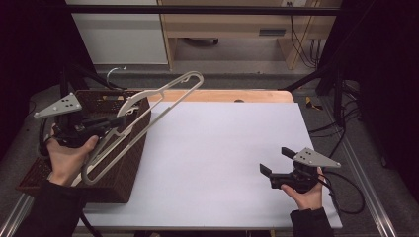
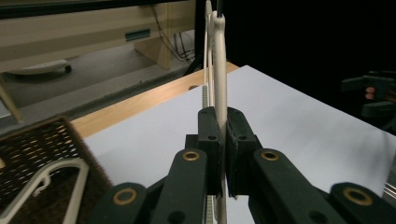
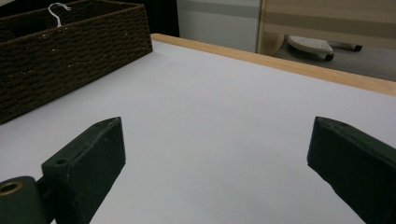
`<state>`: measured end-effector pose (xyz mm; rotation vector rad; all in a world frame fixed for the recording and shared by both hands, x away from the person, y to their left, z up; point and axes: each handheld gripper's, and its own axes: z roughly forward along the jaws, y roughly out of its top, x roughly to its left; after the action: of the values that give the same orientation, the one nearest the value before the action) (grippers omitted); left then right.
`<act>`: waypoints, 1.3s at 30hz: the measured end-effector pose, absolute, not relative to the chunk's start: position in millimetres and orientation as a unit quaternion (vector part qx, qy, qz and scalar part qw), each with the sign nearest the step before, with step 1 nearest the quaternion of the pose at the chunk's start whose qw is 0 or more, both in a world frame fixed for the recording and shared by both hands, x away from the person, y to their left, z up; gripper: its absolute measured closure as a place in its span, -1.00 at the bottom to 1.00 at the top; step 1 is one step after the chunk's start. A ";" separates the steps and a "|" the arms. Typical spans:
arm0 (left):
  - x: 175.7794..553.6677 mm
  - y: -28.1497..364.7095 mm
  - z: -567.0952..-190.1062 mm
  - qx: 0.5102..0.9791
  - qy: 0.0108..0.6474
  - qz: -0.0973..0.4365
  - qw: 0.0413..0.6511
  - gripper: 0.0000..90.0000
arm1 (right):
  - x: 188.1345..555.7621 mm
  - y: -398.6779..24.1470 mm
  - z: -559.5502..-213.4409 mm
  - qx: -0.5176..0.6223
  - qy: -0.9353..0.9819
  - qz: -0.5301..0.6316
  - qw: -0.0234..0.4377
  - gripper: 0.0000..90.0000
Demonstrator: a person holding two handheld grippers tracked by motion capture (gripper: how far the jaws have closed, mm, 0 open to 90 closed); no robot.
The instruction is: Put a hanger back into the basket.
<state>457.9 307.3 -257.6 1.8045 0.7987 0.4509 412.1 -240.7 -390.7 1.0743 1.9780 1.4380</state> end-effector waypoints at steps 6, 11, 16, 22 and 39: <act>472.8 334.4 -259.9 0.759 0.347 0.201 0.513 0.92 | 413.9 -239.0 -392.8 0.389 0.726 0.517 0.232 -0.91; 483.0 357.2 -266.9 0.755 0.360 0.205 0.508 0.92 | 415.1 -237.7 -394.8 0.388 0.730 0.513 0.230 -0.92; 492.4 377.0 -275.7 0.751 0.385 0.211 0.493 0.92 | 416.1 -237.1 -396.2 0.389 0.731 0.512 0.229 -0.92; 501.8 399.5 -286.7 0.756 0.400 0.215 0.472 0.92 | 416.6 -236.6 -397.1 0.387 0.734 0.510 0.228 -0.91; 493.3 449.4 -312.8 0.751 0.424 0.208 0.461 0.92 | 417.7 -235.8 -399.3 0.391 0.735 0.506 0.226 -0.91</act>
<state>493.3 449.4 -312.8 1.8483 1.0427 0.5105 417.7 -235.8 -399.3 1.0780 2.0255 1.3943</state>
